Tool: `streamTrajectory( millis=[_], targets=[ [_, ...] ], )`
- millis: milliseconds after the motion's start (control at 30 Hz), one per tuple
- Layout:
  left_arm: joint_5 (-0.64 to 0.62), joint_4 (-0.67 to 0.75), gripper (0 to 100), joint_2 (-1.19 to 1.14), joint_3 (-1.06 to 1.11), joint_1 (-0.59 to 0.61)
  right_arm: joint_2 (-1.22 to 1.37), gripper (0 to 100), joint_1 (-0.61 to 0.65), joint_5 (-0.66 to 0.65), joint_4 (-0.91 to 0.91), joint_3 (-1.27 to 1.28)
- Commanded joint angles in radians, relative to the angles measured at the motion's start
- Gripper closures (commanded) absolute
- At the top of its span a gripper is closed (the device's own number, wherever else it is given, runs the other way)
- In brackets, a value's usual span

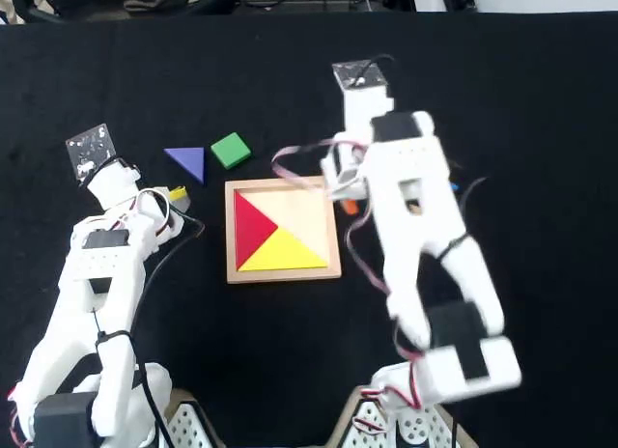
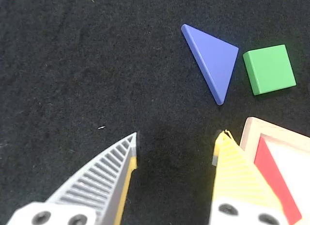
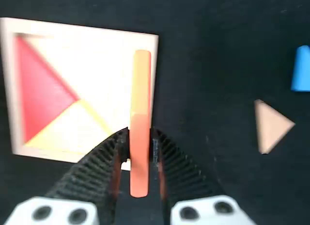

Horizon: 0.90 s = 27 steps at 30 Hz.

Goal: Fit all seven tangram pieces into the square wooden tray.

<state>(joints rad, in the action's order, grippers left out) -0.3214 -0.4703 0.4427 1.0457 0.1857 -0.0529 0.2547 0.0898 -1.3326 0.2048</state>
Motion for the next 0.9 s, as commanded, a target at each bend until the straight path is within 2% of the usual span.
streamTrajectory(
  millis=[0, 100, 167, 567, 867],
  targets=[
    [-0.003, 0.012, 74, 0.005, -0.001, -0.004, -0.148, 98.7, 0.071, 0.04, 0.192, 0.182],
    [-0.003, 0.012, 74, 0.005, -0.001, -0.004, -0.189, 98.7, 0.075, 0.043, 0.405, 0.361],
    [-0.003, 0.012, 74, 0.005, -0.001, -0.007, -0.186, 98.7, 0.077, 0.044, 0.453, 0.409],
    [-0.005, 0.014, 74, 0.005, -0.001, -0.012, -0.025, 98.7, 0.161, 0.049, 0.454, 0.34],
    [-0.005, 0.014, 74, 0.005, -0.001, -0.012, 0.07, 98.7, 0.158, 0.087, 0.454, 0.325]
  ],
)
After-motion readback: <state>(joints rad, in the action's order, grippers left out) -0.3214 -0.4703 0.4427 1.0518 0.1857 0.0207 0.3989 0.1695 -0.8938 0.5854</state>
